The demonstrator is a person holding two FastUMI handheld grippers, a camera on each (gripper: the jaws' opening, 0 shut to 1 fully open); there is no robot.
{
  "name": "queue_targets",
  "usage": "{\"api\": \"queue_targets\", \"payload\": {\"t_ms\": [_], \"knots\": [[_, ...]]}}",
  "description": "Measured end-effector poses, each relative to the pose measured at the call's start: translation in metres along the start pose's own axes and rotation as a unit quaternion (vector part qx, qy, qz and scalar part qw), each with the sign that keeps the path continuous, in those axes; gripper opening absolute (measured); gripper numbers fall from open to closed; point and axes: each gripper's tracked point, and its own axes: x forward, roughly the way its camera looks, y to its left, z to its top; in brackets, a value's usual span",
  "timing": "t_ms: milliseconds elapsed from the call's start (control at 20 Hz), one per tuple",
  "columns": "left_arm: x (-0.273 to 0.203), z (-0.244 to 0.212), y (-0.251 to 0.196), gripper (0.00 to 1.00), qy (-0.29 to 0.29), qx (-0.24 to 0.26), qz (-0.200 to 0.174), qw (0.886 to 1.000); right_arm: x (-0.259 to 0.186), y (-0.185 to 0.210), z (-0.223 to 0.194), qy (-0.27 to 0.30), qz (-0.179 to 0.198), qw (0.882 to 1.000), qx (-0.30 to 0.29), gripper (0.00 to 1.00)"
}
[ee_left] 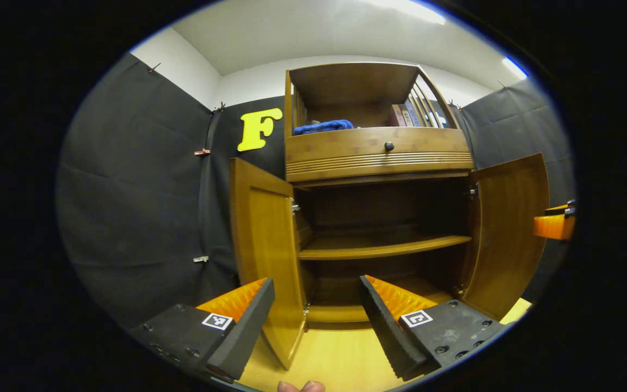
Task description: Open the right door of the double-door shoe cabinet with the right hand, and open the left door with the left hand.
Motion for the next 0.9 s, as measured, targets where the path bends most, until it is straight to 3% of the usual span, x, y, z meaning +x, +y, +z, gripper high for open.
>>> {"api": "queue_targets", "payload": {"t_ms": [150, 200, 300, 400, 450, 850, 900], "knots": [[0.008, 0.008, -0.022, 1.00, -0.007, 0.010, -0.011, 1.000, 0.001, -0.008, 0.003, -0.005, -0.011, 1.000, 0.003, 0.98], [0.010, 0.010, -0.027, 0.96, -0.007, 0.010, -0.013, 1.000, 0.002, -0.009, 0.003, -0.005, -0.013, 1.000, 0.004, 0.92], [0.014, 0.009, -0.039, 0.93, -0.005, 0.014, -0.016, 1.000, 0.003, -0.010, 0.001, -0.004, -0.017, 1.000, 0.001, 1.00], [0.018, 0.011, -0.050, 0.93, -0.007, 0.020, -0.022, 1.000, 0.004, -0.011, 0.002, -0.006, -0.019, 1.000, -0.003, 0.92], [0.020, 0.011, -0.056, 1.00, -0.009, 0.023, -0.026, 0.999, 0.004, -0.010, 0.003, -0.007, -0.019, 1.000, -0.004, 0.98], [0.021, 0.015, -0.080, 0.96, -0.011, 0.014, -0.055, 0.998, 0.004, -0.010, 0.003, -0.006, -0.025, 1.000, 0.005, 0.98], [0.021, 0.015, -0.079, 1.00, -0.011, 0.013, -0.053, 0.998, 0.004, -0.011, 0.002, -0.007, -0.026, 1.000, 0.004, 0.92]]}}
